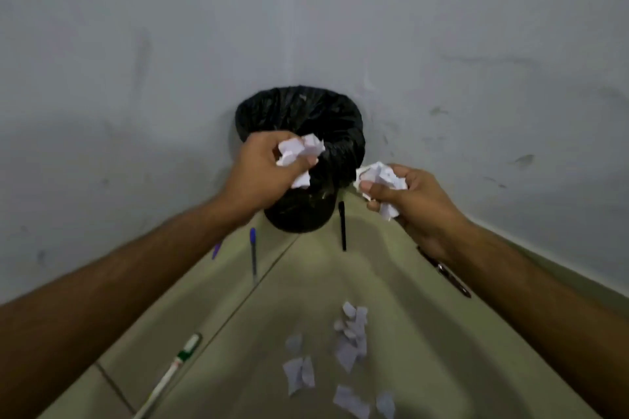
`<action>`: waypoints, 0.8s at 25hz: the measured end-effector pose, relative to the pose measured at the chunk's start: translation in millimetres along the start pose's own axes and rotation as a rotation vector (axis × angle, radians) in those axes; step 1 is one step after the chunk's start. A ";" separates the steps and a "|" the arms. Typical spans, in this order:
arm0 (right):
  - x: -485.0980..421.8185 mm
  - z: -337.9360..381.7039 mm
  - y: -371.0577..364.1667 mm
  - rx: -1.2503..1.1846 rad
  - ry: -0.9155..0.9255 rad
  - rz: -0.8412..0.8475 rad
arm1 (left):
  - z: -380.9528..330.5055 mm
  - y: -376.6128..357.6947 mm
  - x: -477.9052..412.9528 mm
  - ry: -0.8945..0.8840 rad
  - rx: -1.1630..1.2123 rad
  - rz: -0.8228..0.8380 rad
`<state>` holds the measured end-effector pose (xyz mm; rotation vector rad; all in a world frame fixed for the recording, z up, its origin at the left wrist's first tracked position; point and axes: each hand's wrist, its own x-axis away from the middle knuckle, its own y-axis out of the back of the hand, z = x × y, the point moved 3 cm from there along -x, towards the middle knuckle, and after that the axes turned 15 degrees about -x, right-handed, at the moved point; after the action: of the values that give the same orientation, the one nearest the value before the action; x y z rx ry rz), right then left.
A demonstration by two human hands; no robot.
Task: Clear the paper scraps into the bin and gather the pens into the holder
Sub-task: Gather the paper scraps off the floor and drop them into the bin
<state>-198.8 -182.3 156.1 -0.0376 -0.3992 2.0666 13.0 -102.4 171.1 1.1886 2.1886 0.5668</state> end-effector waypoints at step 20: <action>-166.2 54.0 -115.1 0.727 -0.074 0.170 | 10.6 22.8 -144.8 0.132 -0.722 0.297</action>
<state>-27.8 -285.4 218.5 0.4535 0.3376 2.2715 96.9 -213.4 218.4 1.0778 1.6558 1.4444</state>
